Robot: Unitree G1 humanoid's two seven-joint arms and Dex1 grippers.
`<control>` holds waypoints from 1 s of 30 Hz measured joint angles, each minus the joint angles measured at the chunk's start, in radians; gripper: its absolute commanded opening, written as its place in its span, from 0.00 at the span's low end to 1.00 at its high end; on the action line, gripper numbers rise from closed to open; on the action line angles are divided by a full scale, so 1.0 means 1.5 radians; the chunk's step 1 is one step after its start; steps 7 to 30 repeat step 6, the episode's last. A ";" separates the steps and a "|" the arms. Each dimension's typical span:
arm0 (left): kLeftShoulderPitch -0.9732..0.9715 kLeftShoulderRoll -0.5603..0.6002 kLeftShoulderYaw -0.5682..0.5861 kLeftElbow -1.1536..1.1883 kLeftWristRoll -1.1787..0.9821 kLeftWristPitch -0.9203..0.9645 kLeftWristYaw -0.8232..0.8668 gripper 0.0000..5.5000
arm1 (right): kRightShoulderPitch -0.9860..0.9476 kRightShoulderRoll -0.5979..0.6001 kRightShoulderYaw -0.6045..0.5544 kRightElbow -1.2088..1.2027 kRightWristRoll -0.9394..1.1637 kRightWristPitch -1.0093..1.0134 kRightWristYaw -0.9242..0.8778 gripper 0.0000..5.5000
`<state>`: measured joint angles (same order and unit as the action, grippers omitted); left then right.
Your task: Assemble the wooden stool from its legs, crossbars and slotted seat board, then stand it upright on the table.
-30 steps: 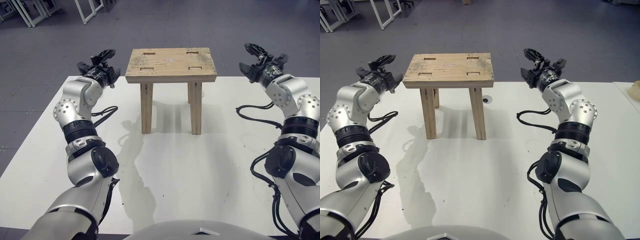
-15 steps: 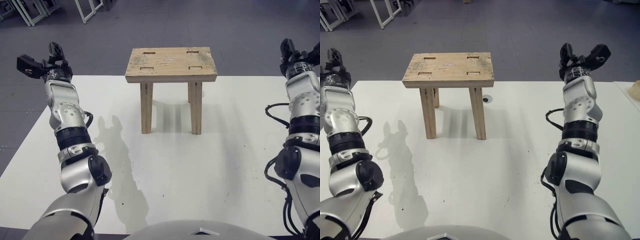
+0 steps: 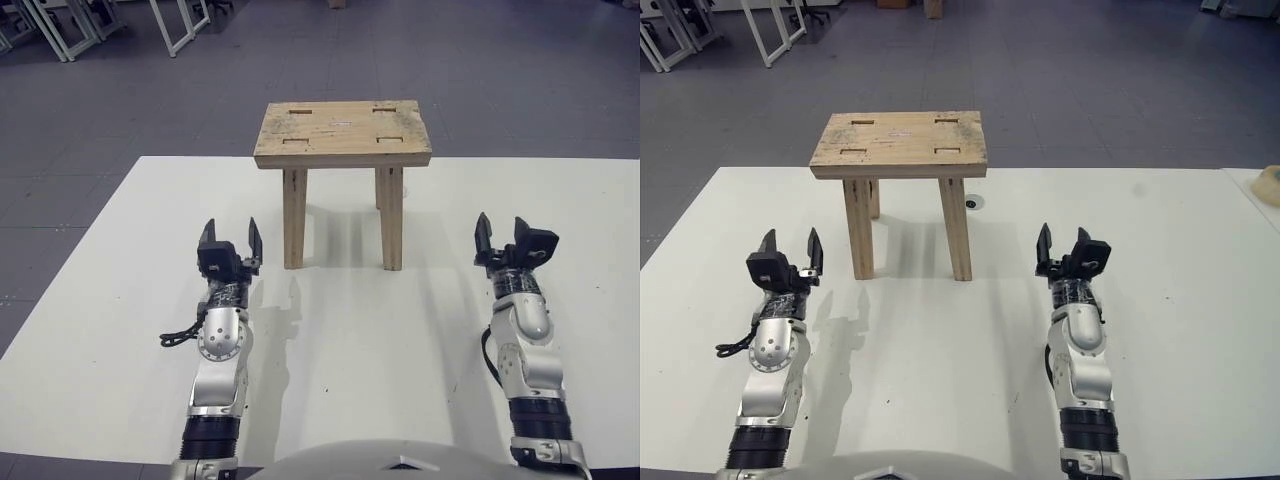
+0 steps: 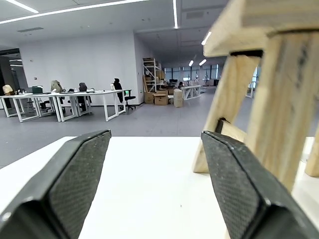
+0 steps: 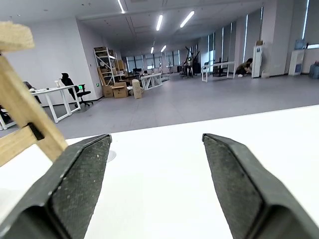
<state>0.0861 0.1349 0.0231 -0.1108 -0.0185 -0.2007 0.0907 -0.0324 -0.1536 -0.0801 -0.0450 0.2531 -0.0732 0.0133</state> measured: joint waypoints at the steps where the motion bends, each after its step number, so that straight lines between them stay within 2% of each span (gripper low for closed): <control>1: -0.001 -0.002 -0.007 -0.009 0.003 -0.003 -0.004 0.61 | 0.000 0.001 0.005 -0.008 -0.011 -0.004 0.004 0.61; 30: -0.011 -0.007 -0.010 -0.009 0.009 -0.003 -0.015 0.61 | -0.005 0.004 0.007 -0.012 -0.023 -0.007 0.016 0.61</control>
